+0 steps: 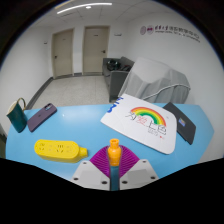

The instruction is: Unplug charger

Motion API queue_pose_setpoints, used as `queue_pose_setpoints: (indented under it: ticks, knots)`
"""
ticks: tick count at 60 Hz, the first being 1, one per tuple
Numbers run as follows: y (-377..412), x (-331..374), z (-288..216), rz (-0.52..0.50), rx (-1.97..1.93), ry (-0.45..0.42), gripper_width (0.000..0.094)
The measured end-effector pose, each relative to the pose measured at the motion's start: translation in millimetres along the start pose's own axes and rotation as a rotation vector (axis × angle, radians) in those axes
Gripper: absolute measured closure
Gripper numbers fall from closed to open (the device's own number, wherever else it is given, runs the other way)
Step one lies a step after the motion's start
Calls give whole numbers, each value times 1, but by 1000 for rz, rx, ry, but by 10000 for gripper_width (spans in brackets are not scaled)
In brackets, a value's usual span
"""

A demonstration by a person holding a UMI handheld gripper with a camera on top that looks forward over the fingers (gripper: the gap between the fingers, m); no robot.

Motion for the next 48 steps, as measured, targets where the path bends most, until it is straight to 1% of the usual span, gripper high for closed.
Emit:
queue_pose_setpoints:
  ticks: [2, 6, 8, 17, 20, 22, 24, 25, 27, 28, 30, 32, 38, 48]
  knots:
    - [-3, -6, 7, -22, -9, 12, 815]
    - [-4, -16, 17, -83, -45, 48, 784]
    - [-5, -19, 20, -97, -59, 54, 768]
    - [-14, -30, 24, -101, -11, 18, 723]
    - [-16, -30, 23, -124, -16, -1, 702]
    - [-17, -28, 23, -147, -26, -7, 632]
    - [-19, -25, 24, -172, -36, -7, 532]
    - [-19, -23, 23, -187, -41, -9, 435]
    - [-22, -16, 22, -214, -51, -22, 305]
    - [-24, -13, 21, -224, -55, -31, 294]
    - [-28, -4, 20, -245, -60, -48, 210]
    - [-35, 5, 19, -259, -59, -61, 162]
    - [-57, 38, 21, -296, -40, -98, 128]
    - [-108, 94, 34, -292, -70, -133, 123]
Point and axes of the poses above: the point between the fingertips, and its own axes, seen from behind it with the camera up: y to the left, z down, x backward, against the way the camera looks, the point moved 10 cm from there along x, backward, against the way the camera looks, and after that the axes turned 5 degrees about -y, right-handed, at the moved point
